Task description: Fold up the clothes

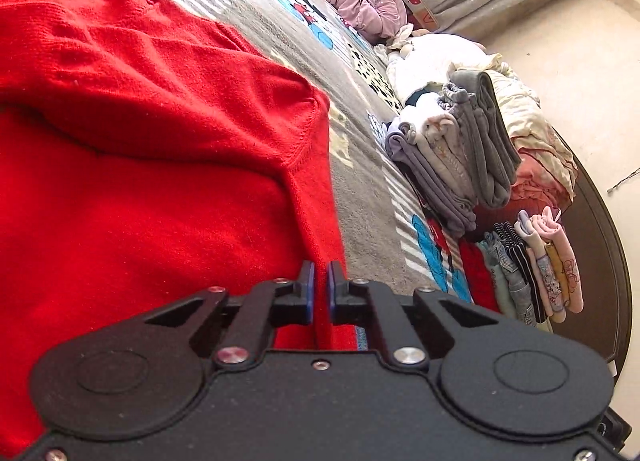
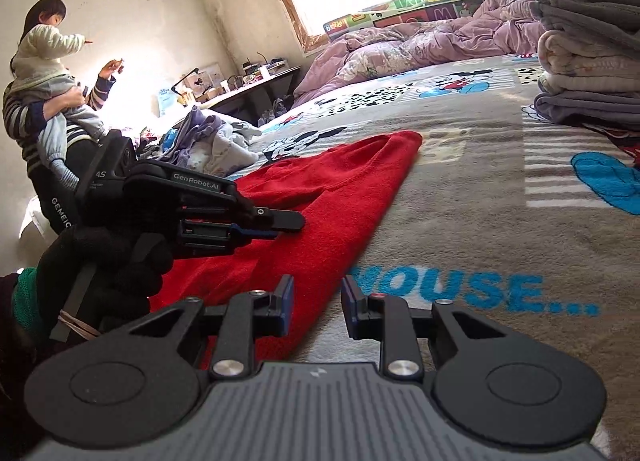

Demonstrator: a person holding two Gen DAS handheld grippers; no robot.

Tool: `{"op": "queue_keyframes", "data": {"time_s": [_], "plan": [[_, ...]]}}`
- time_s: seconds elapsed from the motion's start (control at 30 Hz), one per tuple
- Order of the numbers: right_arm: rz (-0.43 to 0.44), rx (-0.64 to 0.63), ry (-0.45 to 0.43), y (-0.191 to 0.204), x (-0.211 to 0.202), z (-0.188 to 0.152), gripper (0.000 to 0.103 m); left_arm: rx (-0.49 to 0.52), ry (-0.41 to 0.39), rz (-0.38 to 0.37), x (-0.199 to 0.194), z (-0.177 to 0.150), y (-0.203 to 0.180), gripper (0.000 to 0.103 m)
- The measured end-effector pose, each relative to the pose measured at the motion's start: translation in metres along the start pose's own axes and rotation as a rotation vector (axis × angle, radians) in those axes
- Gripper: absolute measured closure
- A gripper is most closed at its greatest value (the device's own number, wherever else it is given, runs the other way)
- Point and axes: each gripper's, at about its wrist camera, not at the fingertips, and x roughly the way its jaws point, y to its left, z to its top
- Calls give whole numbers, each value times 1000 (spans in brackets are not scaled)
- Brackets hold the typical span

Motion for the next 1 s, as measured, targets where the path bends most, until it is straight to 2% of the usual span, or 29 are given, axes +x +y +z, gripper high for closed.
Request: {"op": "queue_keyframes", "data": {"time_s": [0.23, 0.33, 0.4, 0.43, 0.53, 0.6, 0.67, 0.77, 0.83, 0.9, 0.97, 1.0], "plan": [[3, -30, 27, 4, 6, -3, 75, 2, -1, -2, -2, 2, 0, 101], [21, -53, 53, 10, 11, -5, 75, -15, 33, -11, 3, -2, 1, 91], [31, -70, 62, 14, 14, -6, 75, 32, 39, 3, 5, -8, -4, 91], [35, -77, 63, 15, 14, -6, 75, 57, 34, 20, 5, -9, -6, 101], [36, -95, 58, 19, 13, -7, 75, 41, -7, 6, -3, -2, -7, 101], [17, -103, 61, 19, 14, -8, 75, 37, 7, 35, -1, 1, -4, 101], [-4, -124, 64, 20, 15, -8, 75, 36, 67, 61, 8, -2, 2, 101], [-11, -171, 19, 27, 14, -7, 75, 17, 76, 59, 8, -8, 10, 100], [20, -228, -2, 38, 16, -7, 75, 18, 71, 65, 6, -9, 11, 99], [54, -258, 60, 47, 30, -12, 75, 47, 51, 84, 1, -6, 5, 99], [47, -322, 170, 57, 47, -23, 74, 98, 19, 106, -5, -2, -5, 97], [30, -368, 177, 65, 49, -28, 74, 138, -3, 118, -7, 0, -11, 97]]}}
